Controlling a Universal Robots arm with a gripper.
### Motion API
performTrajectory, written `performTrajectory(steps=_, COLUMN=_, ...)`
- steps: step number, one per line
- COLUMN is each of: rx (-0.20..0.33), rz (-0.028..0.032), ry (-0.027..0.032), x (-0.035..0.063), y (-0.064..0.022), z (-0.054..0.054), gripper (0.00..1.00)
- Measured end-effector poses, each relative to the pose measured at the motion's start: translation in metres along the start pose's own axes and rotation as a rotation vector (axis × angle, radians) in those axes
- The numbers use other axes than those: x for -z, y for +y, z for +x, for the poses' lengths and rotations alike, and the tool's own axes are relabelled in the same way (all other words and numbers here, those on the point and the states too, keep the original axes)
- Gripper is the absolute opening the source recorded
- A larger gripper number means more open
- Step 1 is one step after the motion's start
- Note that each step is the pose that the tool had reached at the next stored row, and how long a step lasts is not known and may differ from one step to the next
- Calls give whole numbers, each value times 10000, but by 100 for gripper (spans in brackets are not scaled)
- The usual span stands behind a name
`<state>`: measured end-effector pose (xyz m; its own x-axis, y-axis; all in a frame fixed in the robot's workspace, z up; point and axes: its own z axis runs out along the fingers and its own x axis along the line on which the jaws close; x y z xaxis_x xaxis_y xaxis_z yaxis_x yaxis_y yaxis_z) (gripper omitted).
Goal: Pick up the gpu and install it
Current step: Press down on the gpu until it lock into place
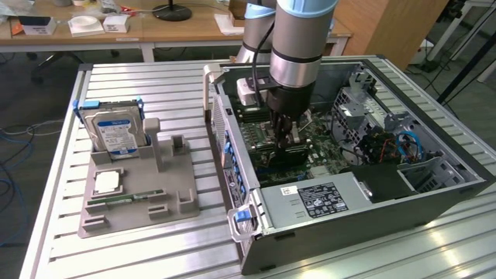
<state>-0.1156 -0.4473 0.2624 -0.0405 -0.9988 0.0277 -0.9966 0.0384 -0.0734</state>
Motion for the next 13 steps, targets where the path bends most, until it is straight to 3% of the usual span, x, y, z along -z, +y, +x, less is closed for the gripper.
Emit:
performTrajectory(steps=5, rx=0, rz=27, ry=1, x=-9, y=18, z=-2, gripper=11)
performTrajectory(steps=6, rx=-6, rz=37, ry=-27, x=16, y=17, z=-4, gripper=11)
performTrajectory(steps=10, rx=-22, rz=35, ry=24, x=176, y=13, z=3, gripper=11)
performTrajectory(steps=13, rx=-24, rz=43, ry=32, x=240, y=93, z=8, gripper=11)
